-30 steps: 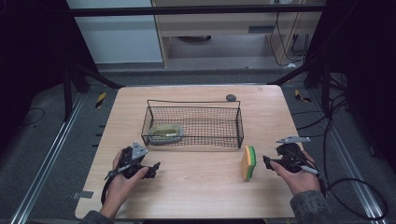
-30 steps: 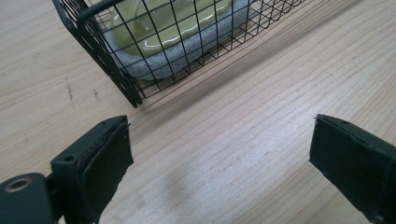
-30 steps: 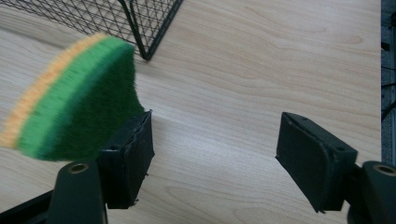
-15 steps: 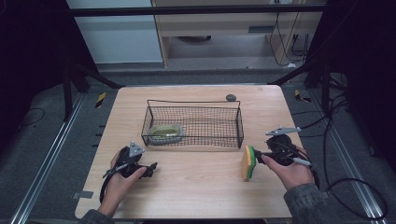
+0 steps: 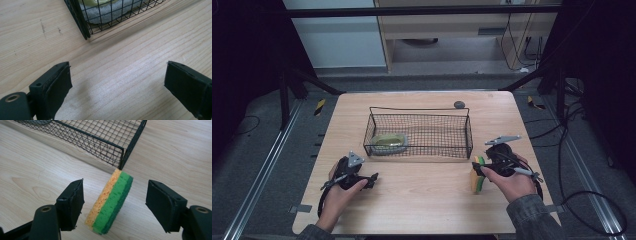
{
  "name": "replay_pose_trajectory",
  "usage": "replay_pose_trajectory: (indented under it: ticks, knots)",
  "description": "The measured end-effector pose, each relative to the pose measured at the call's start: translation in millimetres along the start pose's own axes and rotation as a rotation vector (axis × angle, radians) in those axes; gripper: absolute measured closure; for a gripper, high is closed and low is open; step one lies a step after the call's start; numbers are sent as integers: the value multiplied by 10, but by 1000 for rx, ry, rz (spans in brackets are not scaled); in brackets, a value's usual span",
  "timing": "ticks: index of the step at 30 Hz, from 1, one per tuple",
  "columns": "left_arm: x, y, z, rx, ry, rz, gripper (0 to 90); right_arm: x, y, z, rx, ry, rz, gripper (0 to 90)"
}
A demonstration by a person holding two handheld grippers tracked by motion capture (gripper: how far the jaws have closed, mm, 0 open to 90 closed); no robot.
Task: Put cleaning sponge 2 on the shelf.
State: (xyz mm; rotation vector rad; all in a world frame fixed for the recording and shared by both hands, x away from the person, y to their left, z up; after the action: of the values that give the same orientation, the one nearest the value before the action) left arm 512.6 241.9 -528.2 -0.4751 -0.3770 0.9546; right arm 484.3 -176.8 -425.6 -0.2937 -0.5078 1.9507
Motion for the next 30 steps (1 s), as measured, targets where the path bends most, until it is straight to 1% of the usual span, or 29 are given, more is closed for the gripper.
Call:
replay_pose_trajectory:
  ticks: [5,7,9,10,11,12,13,14,15,17,18,20,22,23,24,25,27,28,29,30]
  knots:
    - [-8,-2,-6,2,2,-3,64,23,-20,-73,23,0,-3,307]
    - [-10,-1,-10,4,4,-4,64,36,-13,-156,50,3,-3,308]
    - [-10,-1,-12,5,4,-5,64,42,-8,-187,59,1,-5,309]
    - [-12,1,-14,8,6,-7,64,48,5,-249,79,-2,-3,323]
    - [-12,1,-14,8,6,-7,64,48,5,-249,79,-2,-3,323]
    - [-14,3,-18,10,7,-8,64,51,19,-307,96,0,-2,367]
    - [-14,3,-18,10,7,-8,64,47,27,-328,106,4,-1,404]
    - [-15,4,-20,11,7,-9,64,47,27,-328,106,4,-1,404]
    - [-15,5,-22,12,8,-9,65,42,35,-340,116,9,-4,462]
    - [-16,6,-25,13,6,-11,66,25,45,-348,122,5,-4,587]
    - [-15,6,-25,13,6,-11,67,-4,46,-331,120,1,0,639]
    - [-11,8,-28,16,4,-12,68,-20,44,-318,118,4,1,640]
    - [-3,12,-33,20,1,-12,68,-84,22,-251,91,2,10,642]
    - [-3,12,-33,20,1,-12,67,-84,22,-251,91,2,10,642]
    - [2,13,-34,21,-1,-11,67,-140,-5,-197,67,4,17,642]
    - [5,15,-39,21,-2,-9,67,-140,-5,-197,67,4,17,642]
    - [9,19,-49,26,0,-8,66,-212,-40,-143,49,12,24,642]
    - [10,23,-53,31,0,-9,65,-292,-87,-95,35,20,23,642]
    - [9,25,-61,31,1,-9,65,-292,-87,-95,35,20,23,642]
    - [13,30,-68,36,1,-9,65,-371,-152,-57,18,30,25,643]
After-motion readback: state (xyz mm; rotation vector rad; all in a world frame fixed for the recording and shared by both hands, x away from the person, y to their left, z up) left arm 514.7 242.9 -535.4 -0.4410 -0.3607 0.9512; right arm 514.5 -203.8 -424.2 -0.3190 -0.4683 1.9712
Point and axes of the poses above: each handheld gripper's, and its own axes: z roughly backward along the jaws, y roughly out of its underside, x roughly to its left, the point moved 5 cm from there along -z, roughly forward along the jaws, and after that the axes turned 11 degrees about x, right-handed, at the moved point
